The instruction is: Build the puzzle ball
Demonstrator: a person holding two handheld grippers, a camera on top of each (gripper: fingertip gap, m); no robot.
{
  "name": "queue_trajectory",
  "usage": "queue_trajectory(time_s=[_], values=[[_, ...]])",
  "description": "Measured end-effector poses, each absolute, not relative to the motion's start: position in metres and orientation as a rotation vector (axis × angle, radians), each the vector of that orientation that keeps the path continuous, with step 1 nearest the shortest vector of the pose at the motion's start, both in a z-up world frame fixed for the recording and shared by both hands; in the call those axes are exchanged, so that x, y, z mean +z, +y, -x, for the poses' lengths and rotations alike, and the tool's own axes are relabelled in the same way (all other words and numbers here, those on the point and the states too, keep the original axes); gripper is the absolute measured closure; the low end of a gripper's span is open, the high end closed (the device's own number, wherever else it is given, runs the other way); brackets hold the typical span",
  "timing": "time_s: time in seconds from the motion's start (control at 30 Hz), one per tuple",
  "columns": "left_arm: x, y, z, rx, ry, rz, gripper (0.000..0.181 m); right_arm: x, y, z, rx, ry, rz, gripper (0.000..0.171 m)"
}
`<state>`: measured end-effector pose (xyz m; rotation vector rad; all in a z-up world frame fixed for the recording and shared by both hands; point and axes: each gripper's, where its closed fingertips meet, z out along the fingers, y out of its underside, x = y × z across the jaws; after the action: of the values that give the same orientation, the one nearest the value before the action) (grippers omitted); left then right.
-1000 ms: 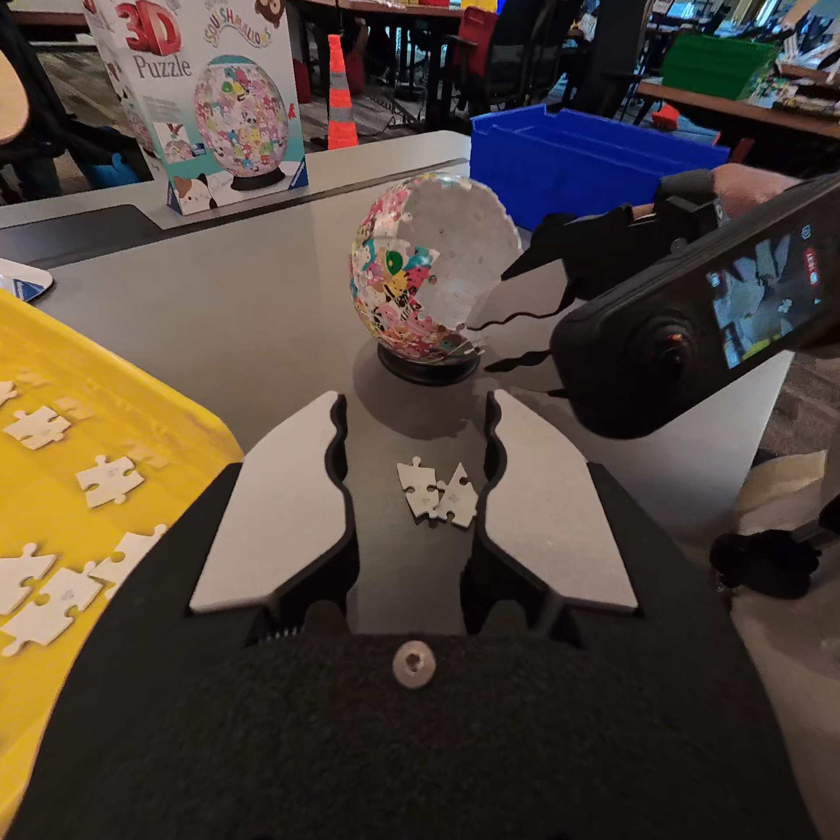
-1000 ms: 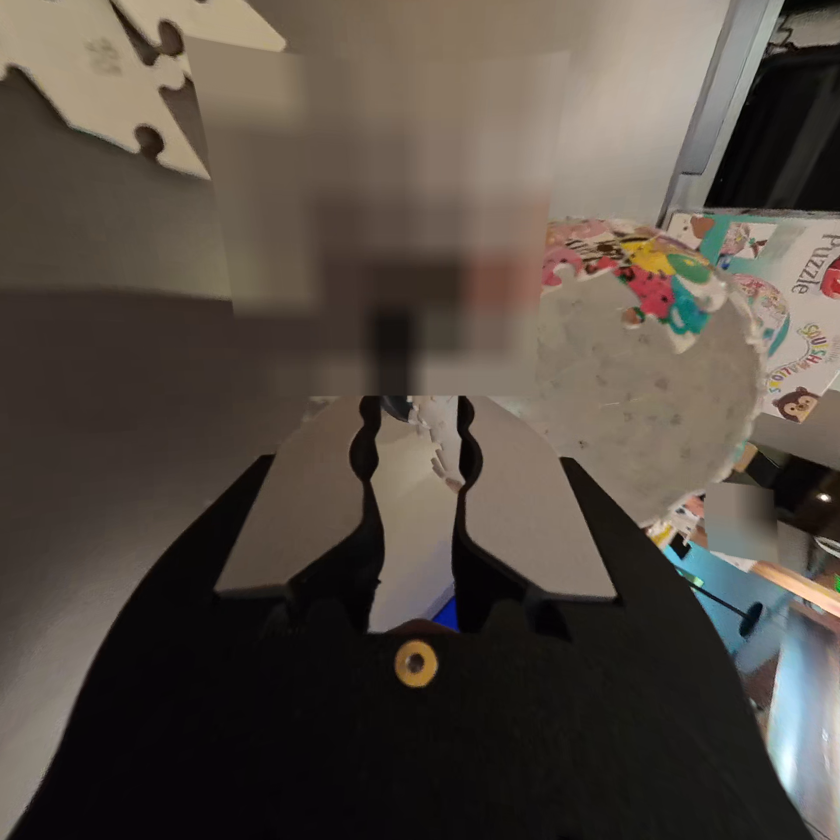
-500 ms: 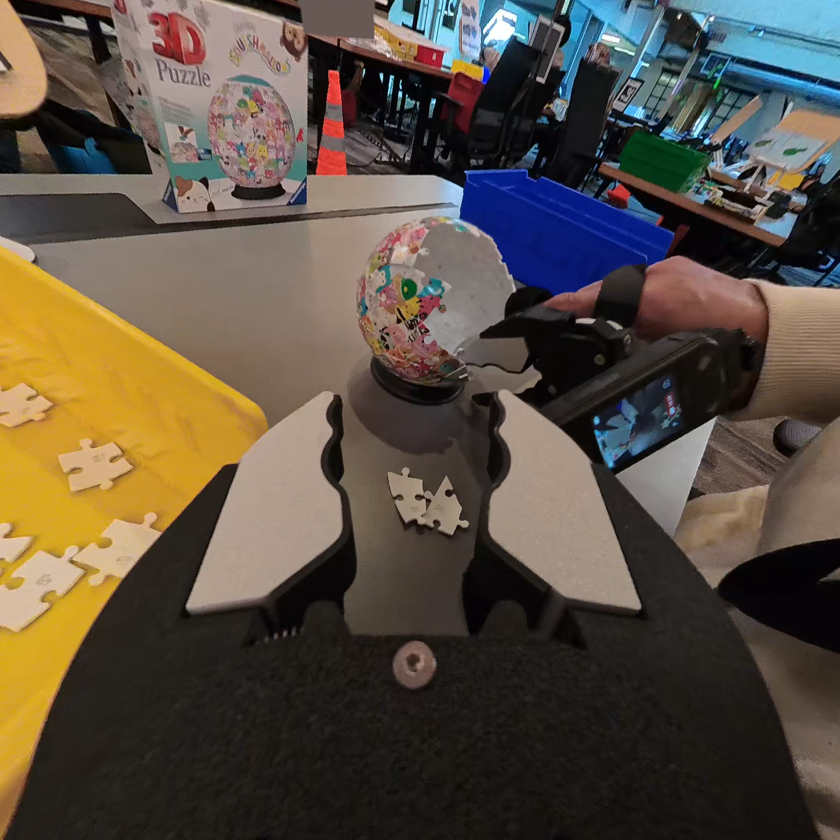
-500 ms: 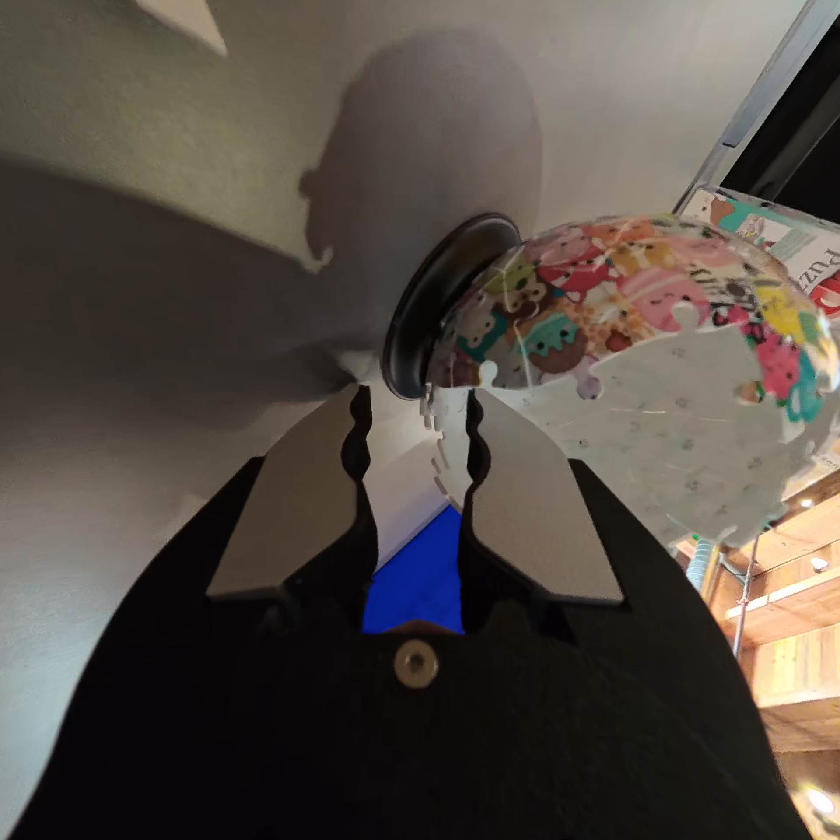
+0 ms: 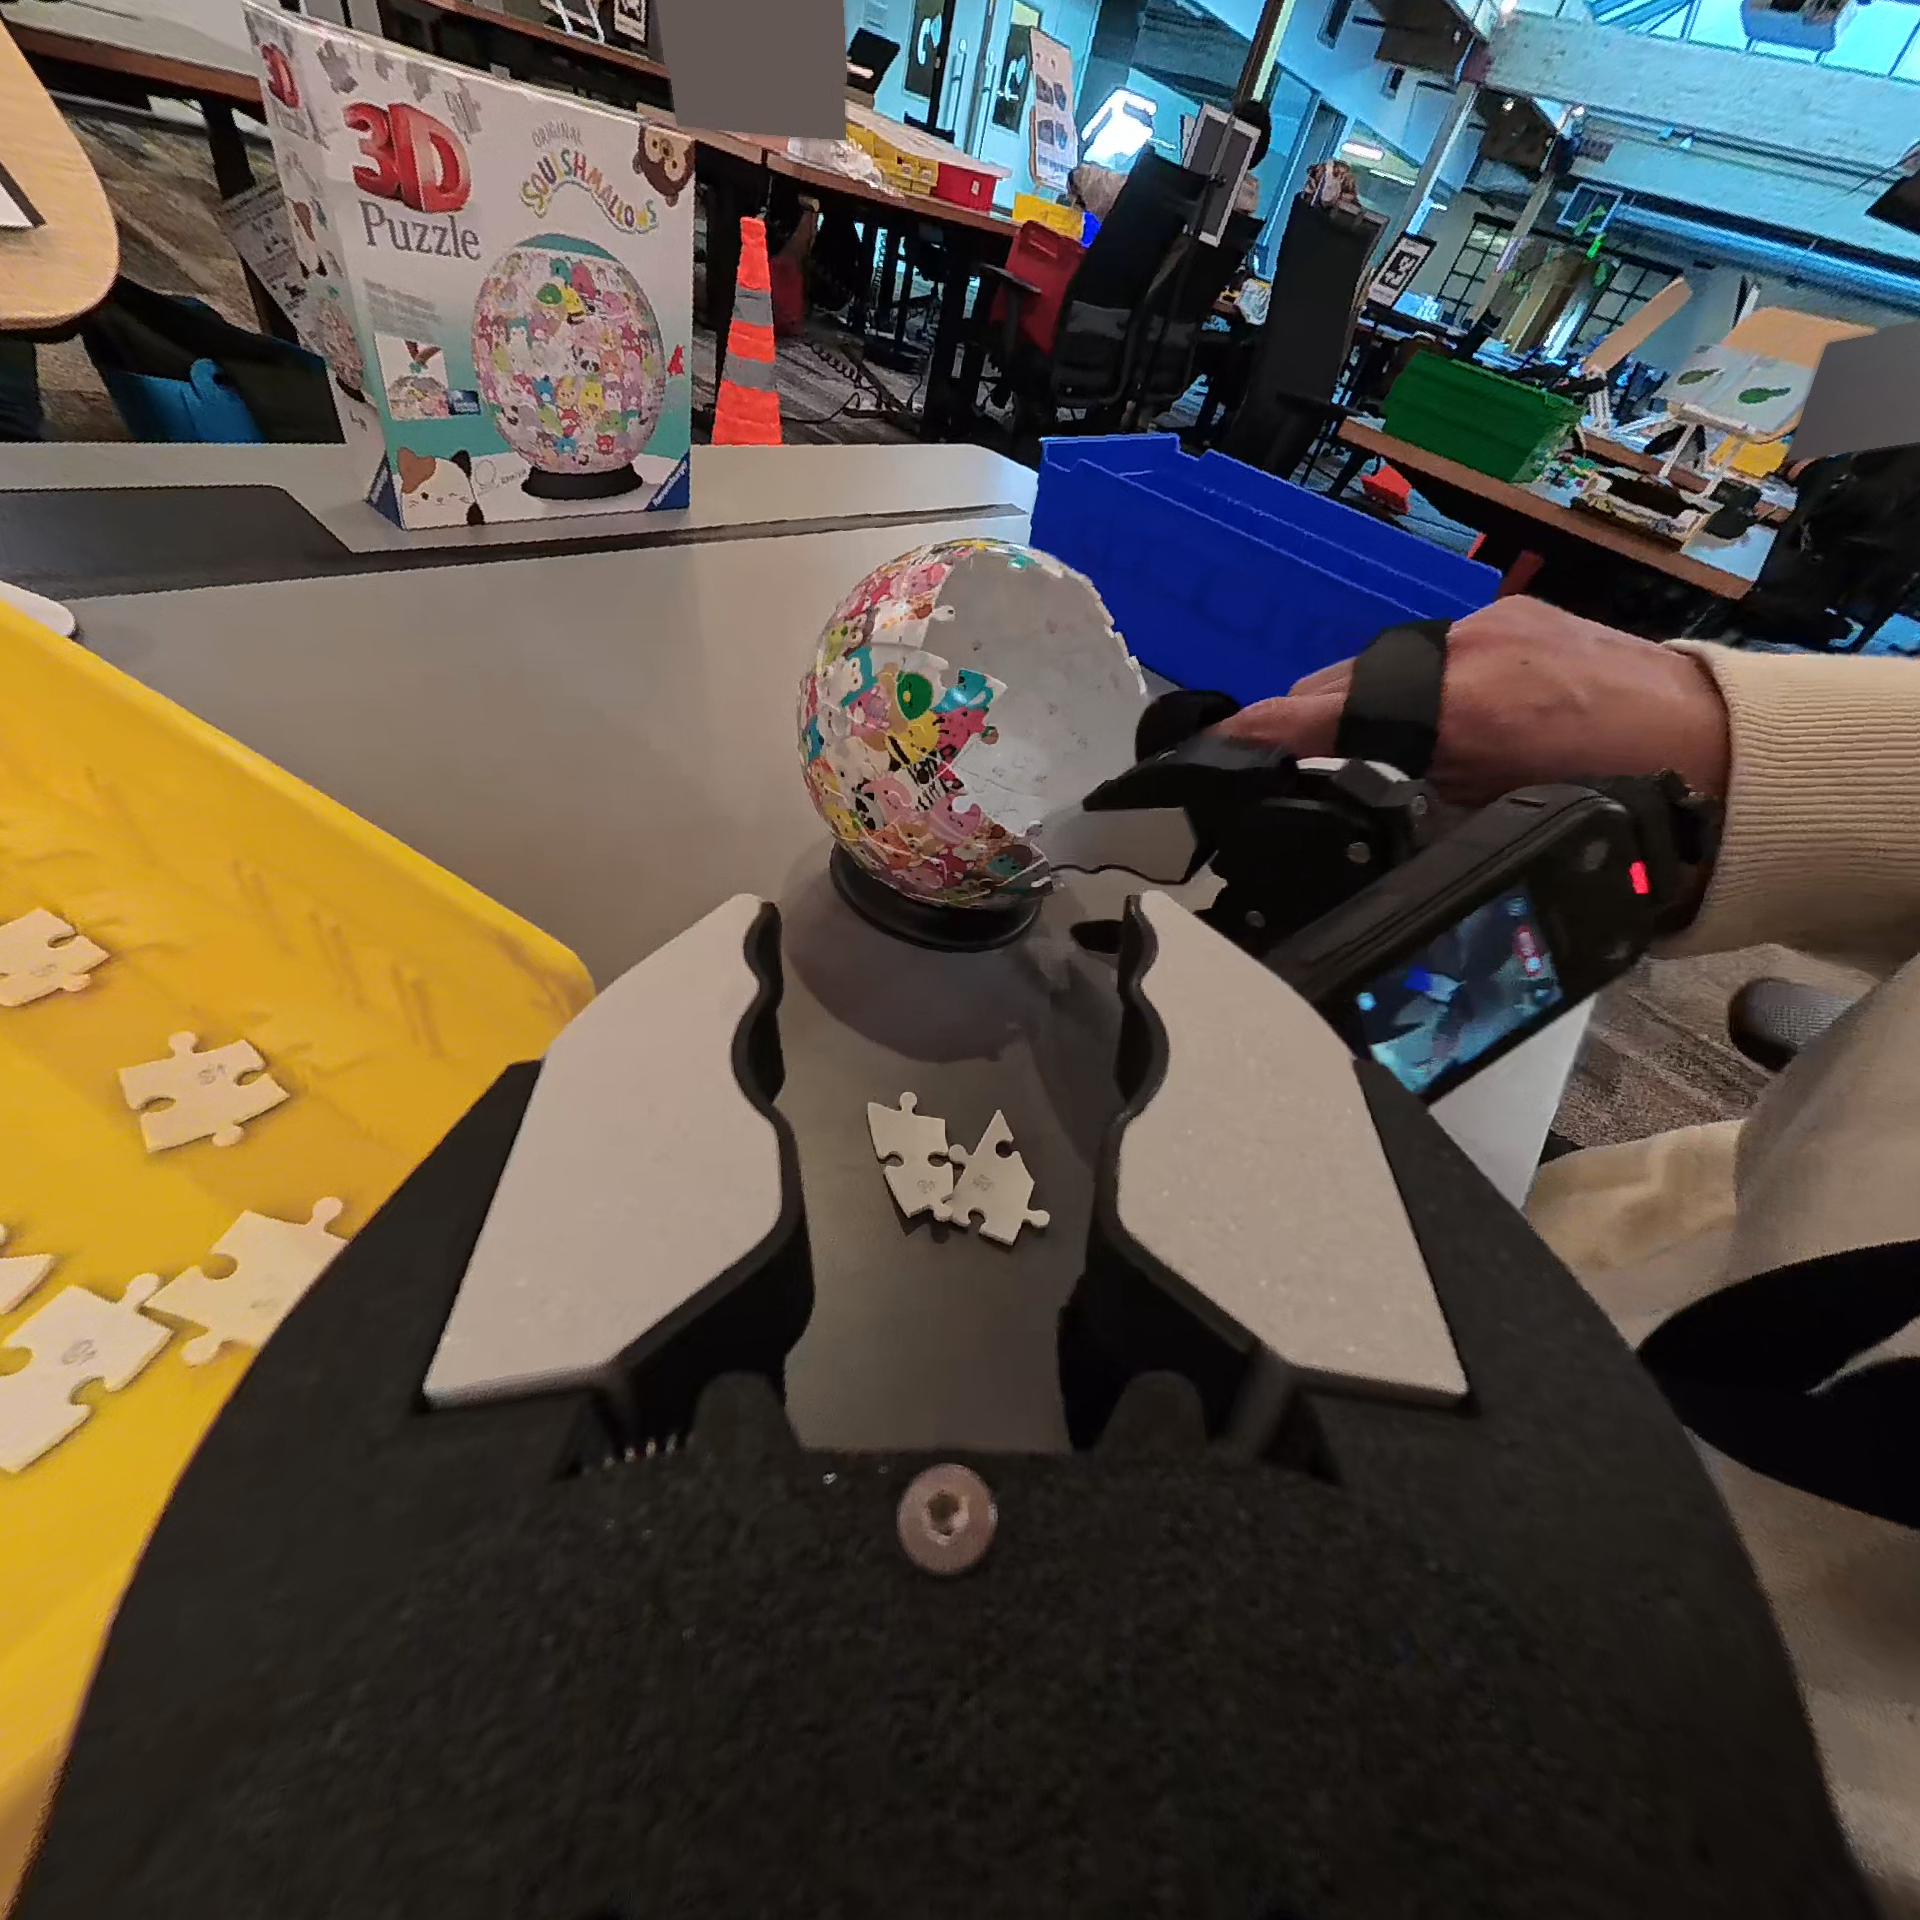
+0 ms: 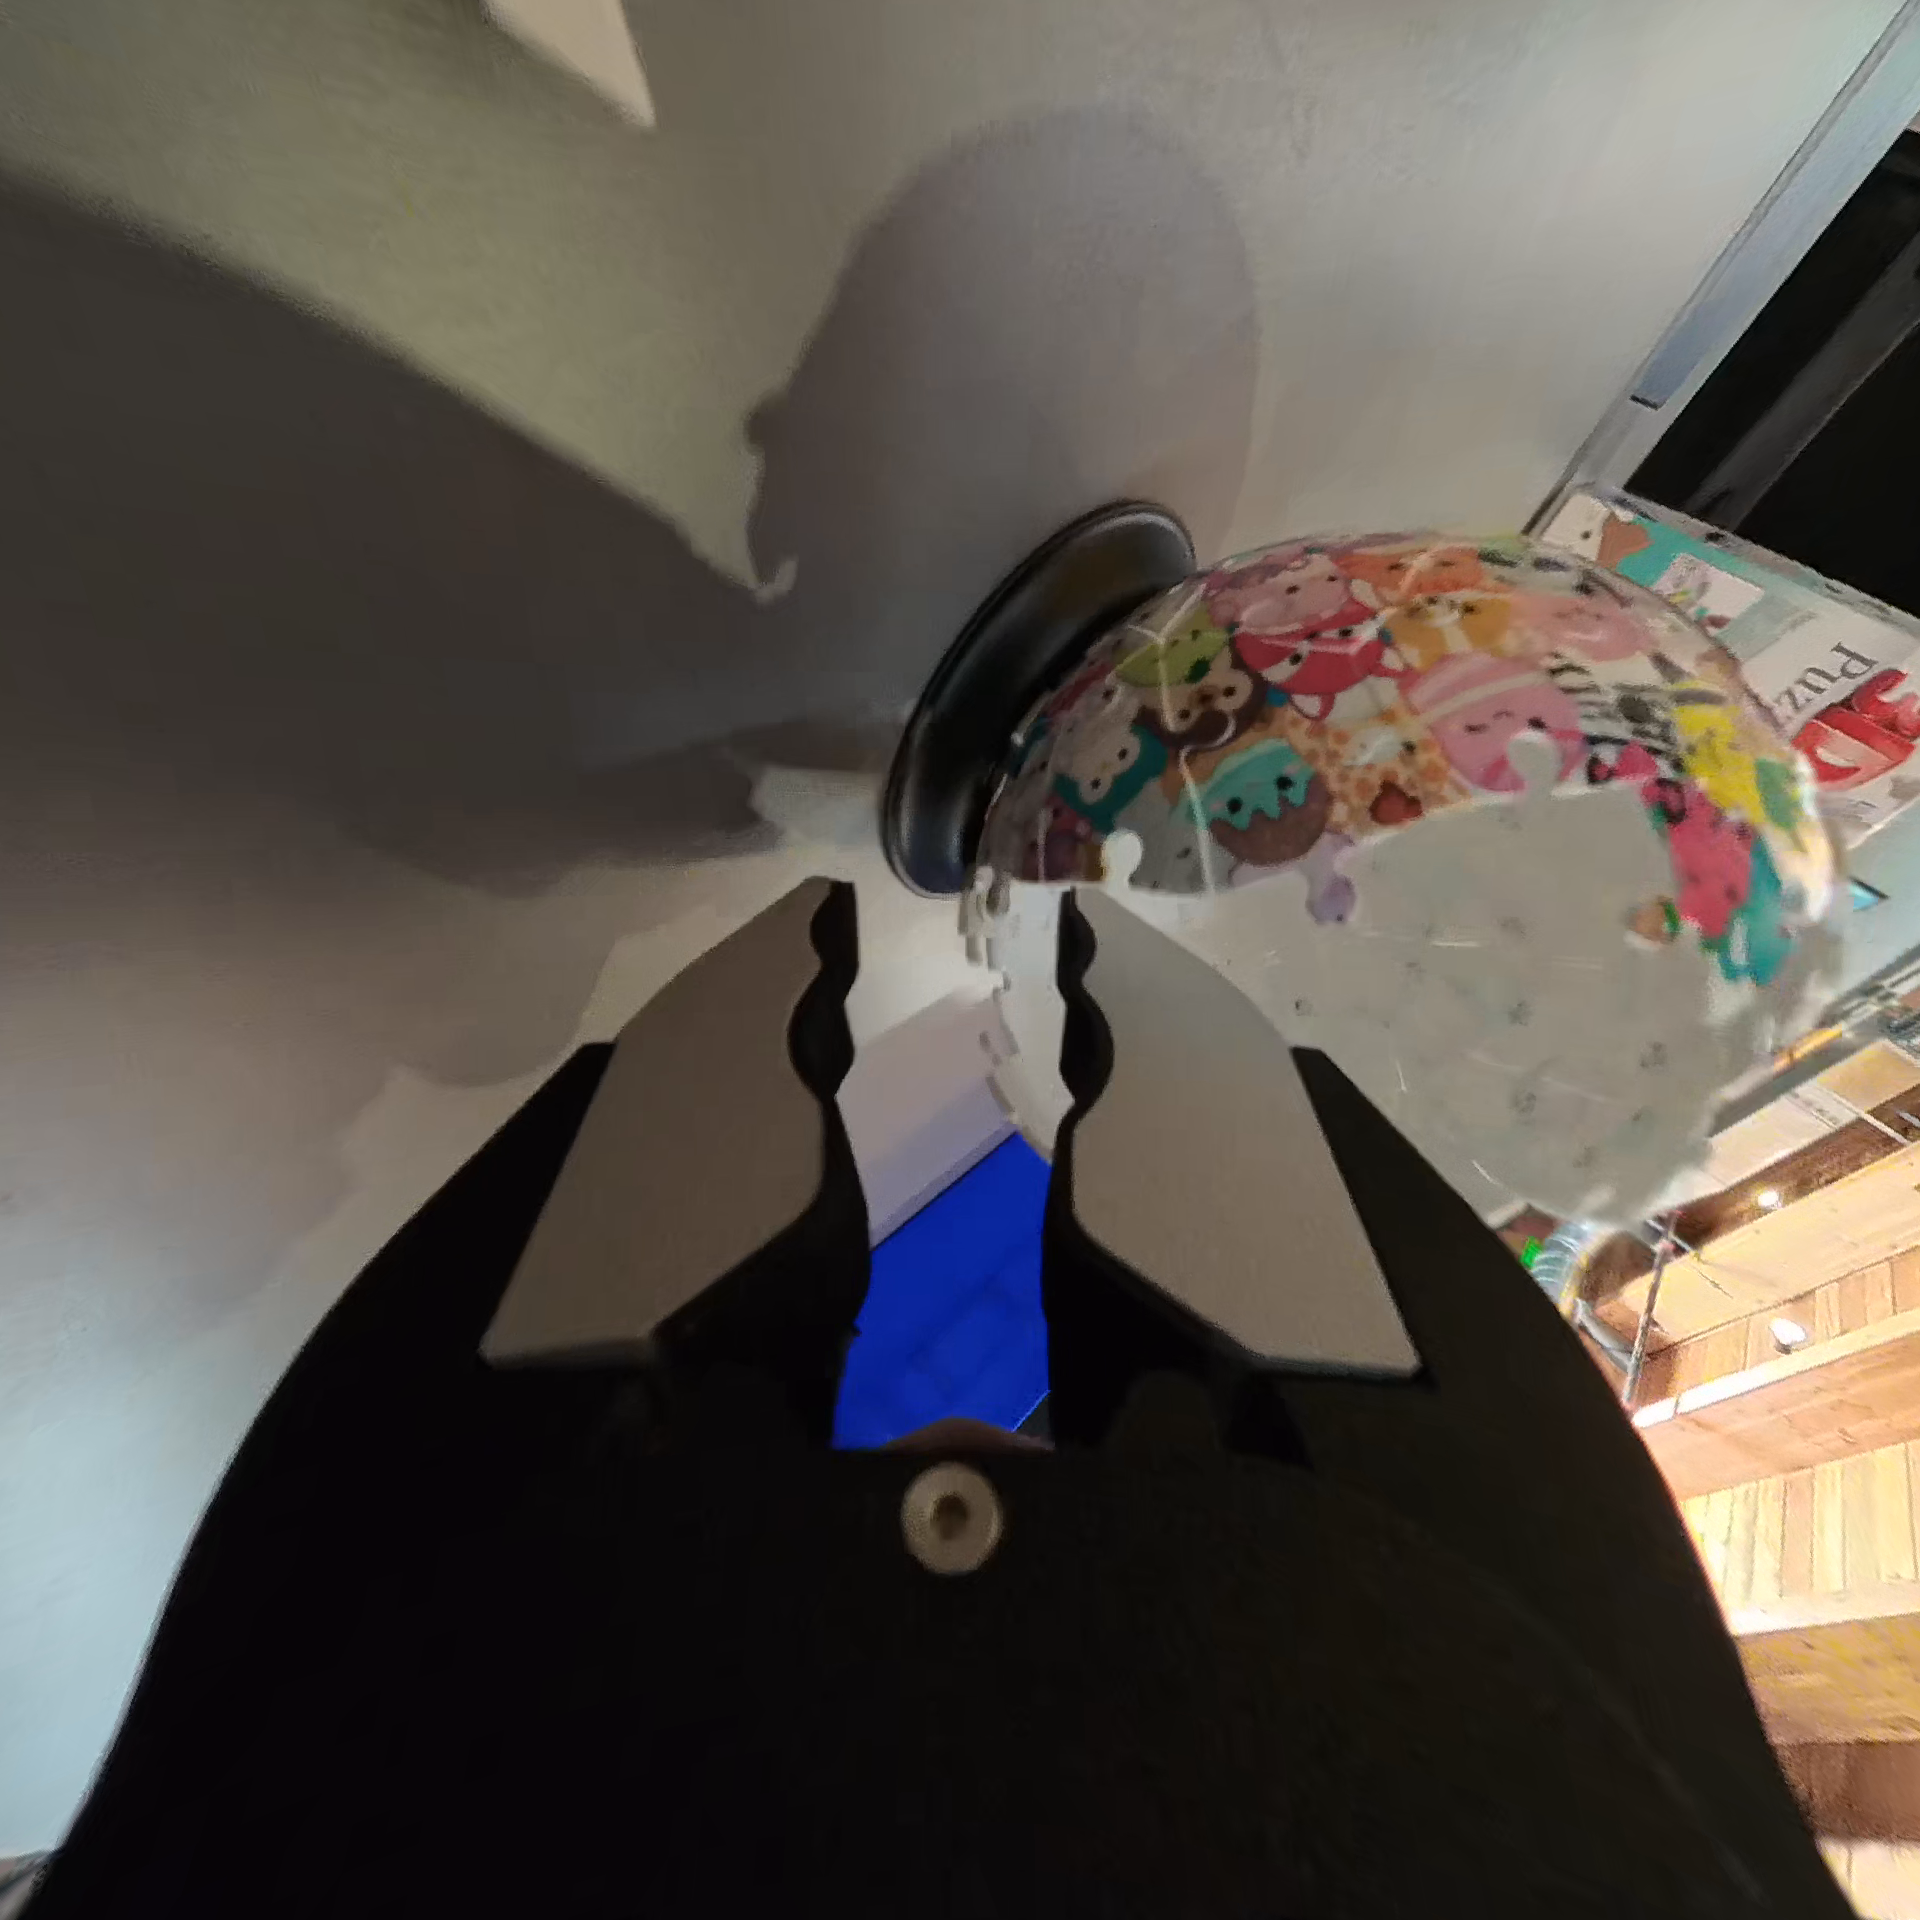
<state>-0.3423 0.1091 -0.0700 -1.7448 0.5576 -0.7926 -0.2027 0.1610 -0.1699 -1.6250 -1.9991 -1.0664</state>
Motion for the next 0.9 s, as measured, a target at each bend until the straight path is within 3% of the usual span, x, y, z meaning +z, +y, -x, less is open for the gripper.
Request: queue_trajectory(time_s=[0.2, 0.4, 0.47, 0.53, 0.6, 0.9], values=[[-0.076, 0.105, 0.329, -0.93, 0.612, 1.788, 0.119, -0.146, 0.114, 0.203, -0.771, -2.016, 1.513, 0.125], [-0.083, 0.117, 0.314, -0.692, 1.154, 1.997, 0.114, -0.094, 0.133, 0.145, -0.209, -1.854, 1.775, 0.125], [-0.075, 0.13, 0.302, -0.673, 1.277, 2.062, 0.107, -0.095, 0.149, 0.128, -0.057, -1.876, 1.891, 0.109], [-0.082, 0.153, 0.296, -0.588, 1.379, 2.152, 0.112, -0.101, 0.173, 0.119, 0.01, -1.842, 1.954, 0.121], [-0.1, 0.167, 0.296, -0.519, 1.547, 2.252, 0.102, -0.115, 0.174, 0.123, 0.254, -1.866, 2.032, 0.109], [-0.147, 0.191, 0.296, -0.566, 1.948, 2.418, 0.11, -0.142, 0.197, 0.135, 0.697, -2.144, 2.064, 0.114]])
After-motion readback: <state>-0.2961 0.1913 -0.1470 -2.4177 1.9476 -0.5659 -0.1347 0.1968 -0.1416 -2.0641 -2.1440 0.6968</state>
